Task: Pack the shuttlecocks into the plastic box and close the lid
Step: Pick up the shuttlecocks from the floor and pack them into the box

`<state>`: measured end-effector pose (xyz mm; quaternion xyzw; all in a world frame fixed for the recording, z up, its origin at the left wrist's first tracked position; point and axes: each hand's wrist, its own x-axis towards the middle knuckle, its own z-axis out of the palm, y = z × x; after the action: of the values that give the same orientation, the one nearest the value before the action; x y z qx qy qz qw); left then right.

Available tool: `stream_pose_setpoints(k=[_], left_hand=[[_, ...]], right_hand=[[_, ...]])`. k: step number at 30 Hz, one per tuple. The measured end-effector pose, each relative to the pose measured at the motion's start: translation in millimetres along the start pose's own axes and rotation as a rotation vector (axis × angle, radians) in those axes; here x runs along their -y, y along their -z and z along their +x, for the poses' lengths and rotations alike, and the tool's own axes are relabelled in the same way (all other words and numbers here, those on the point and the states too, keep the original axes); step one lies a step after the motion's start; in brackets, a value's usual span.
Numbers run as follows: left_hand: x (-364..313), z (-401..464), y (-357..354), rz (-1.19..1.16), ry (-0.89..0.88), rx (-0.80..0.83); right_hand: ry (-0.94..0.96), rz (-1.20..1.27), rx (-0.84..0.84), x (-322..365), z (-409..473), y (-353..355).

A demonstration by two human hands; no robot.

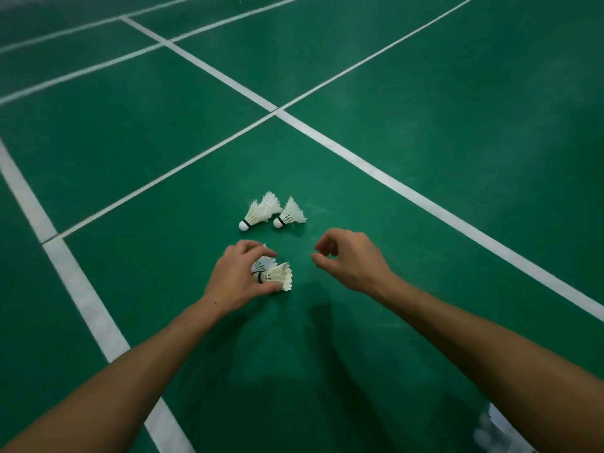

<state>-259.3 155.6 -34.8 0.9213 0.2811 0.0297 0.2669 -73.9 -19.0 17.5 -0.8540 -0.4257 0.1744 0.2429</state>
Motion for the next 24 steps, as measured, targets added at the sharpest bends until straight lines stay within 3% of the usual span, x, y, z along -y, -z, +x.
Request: stream_pose_setpoints(k=[5, 10, 15, 19, 24], left_hand=[[6.2, 18.6, -12.7, 0.056, 0.064, 0.158], [12.9, 33.0, -26.9, 0.06, 0.084, 0.155], [17.2, 35.9, -28.2, -0.029, 0.079, 0.125], [13.6, 29.2, -27.3, -0.152, 0.059, 0.043], [-35.3, 19.0, -26.1, -0.304, -0.077, -0.047]], right_hand=[[-0.03, 0.029, 0.017, -5.4, 46.7, -17.4], [-0.038, 0.059, -0.008, -14.2, 102.1, -44.2], [-0.011, 0.044, 0.113, -16.0, 138.8, -65.9], [-0.043, 0.174, 0.083, -19.9, 124.3, -57.3], [0.011, 0.203, -0.059, -48.8, 55.4, 1.1]])
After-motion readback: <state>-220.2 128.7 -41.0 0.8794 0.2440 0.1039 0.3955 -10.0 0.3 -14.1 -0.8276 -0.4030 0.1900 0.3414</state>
